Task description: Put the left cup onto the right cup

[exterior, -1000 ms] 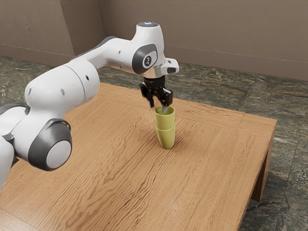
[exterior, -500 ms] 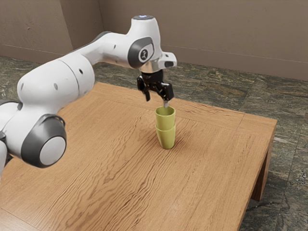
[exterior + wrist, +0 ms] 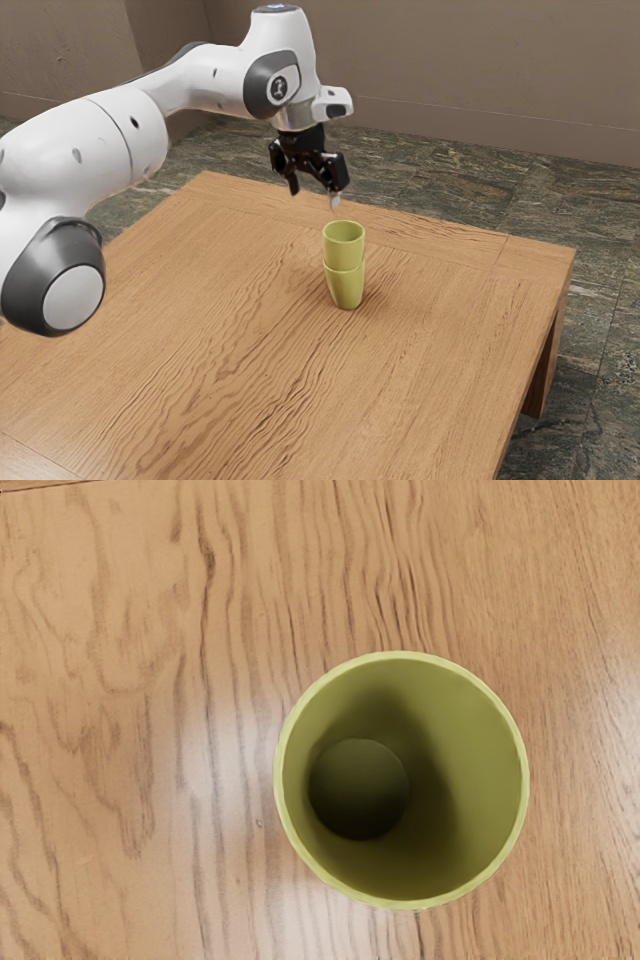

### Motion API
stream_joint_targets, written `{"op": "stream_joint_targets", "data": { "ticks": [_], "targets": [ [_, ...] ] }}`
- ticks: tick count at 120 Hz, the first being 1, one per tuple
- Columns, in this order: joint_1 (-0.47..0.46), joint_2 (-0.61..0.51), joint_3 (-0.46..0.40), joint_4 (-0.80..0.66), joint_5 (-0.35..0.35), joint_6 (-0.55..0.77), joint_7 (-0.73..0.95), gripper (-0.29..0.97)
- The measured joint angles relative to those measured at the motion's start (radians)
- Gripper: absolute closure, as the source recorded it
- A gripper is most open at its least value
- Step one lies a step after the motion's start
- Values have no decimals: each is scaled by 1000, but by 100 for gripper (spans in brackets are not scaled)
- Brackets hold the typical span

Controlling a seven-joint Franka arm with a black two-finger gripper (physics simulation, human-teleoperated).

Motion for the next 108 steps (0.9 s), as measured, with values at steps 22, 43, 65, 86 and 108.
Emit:
{"op": "stream_joint_targets", "data": {
  "ticks": [22, 43, 65, 86, 108],
  "targets": [
    [0, -131, 0, -131, 0, -1, -1, 0],
    [1, -262, -1, -250, 5, -14, -2, 0],
    [3, -372, -7, -331, 13, -48, -1, 0],
    [5, -448, -8, -355, 18, -107, -1, 0],
    [1, -514, -10, -390, 29, -152, 0, 0]
  ]
}}
